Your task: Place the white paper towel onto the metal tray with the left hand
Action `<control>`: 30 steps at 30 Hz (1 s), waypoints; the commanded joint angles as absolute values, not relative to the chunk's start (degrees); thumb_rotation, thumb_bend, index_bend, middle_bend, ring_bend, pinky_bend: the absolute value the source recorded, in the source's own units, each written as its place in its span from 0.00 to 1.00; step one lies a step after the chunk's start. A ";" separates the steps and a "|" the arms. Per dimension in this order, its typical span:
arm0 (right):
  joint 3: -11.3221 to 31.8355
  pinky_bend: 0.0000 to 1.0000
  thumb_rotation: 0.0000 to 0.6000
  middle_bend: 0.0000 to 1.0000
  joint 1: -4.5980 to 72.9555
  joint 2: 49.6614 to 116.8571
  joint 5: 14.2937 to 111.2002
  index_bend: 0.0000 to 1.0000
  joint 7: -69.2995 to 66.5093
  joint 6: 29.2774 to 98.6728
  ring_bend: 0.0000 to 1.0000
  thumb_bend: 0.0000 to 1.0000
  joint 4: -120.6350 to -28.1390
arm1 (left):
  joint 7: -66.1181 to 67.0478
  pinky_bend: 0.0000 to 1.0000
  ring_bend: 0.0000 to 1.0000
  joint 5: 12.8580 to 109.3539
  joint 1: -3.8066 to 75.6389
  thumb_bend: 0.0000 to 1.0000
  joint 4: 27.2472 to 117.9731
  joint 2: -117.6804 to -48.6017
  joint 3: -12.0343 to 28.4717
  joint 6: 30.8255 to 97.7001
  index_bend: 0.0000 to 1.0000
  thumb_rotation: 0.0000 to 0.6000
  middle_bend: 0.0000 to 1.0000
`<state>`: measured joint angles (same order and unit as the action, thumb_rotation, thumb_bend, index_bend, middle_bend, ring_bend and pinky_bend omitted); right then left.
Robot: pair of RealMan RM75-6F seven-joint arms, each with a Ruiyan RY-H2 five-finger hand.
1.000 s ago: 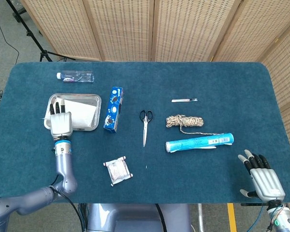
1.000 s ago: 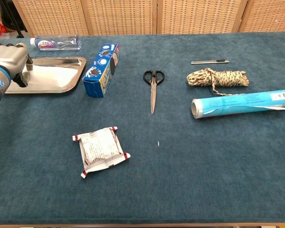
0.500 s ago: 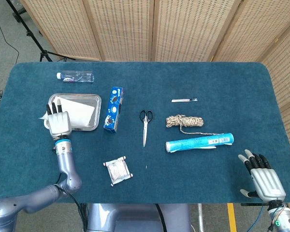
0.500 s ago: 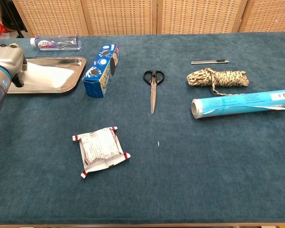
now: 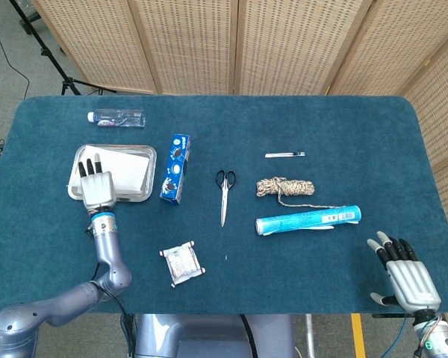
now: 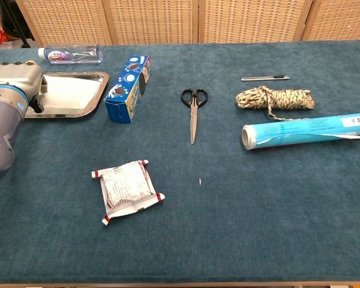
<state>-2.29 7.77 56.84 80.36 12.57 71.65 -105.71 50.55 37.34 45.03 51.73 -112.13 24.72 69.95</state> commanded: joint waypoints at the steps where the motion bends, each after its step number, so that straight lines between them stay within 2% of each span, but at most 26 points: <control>1: -2.23 0.00 1.00 0.00 7.81 56.78 80.33 0.10 12.40 71.61 0.00 0.00 -105.66 | 50.14 0.00 0.00 37.73 45.37 0.56 51.44 -112.66 24.86 69.77 0.65 1.00 0.00; 6: -2.19 0.00 1.00 0.00 7.77 56.66 80.37 0.10 11.97 71.64 0.00 0.00 -105.59 | 49.35 0.00 0.00 38.08 45.69 0.52 51.37 -113.22 25.28 69.55 0.64 1.00 0.00; 11: -2.03 0.00 1.00 0.00 7.63 56.73 80.62 0.10 11.51 72.13 0.00 0.00 -105.45 | 49.59 0.00 0.00 38.42 45.14 0.37 53.09 -112.31 24.85 69.18 0.60 1.00 0.00; 17: -1.99 0.00 1.00 0.00 7.37 57.23 81.47 0.10 11.25 72.97 0.00 0.00 -105.16 | 51.66 0.00 0.00 37.46 44.30 0.25 57.58 -109.58 24.95 69.13 0.53 1.00 0.00; 23: -1.95 0.00 1.00 0.00 7.17 57.65 81.98 0.10 11.19 73.54 0.00 0.00 -104.83 | 53.35 0.00 0.00 36.63 43.67 0.17 62.87 -106.36 24.99 69.42 0.49 1.00 0.00; 30: -1.82 0.00 1.00 0.00 6.99 58.00 82.36 0.10 10.91 74.07 0.00 0.00 -104.48 | 53.85 0.00 0.00 35.81 43.07 0.15 67.80 -103.49 24.56 69.33 0.48 1.00 0.00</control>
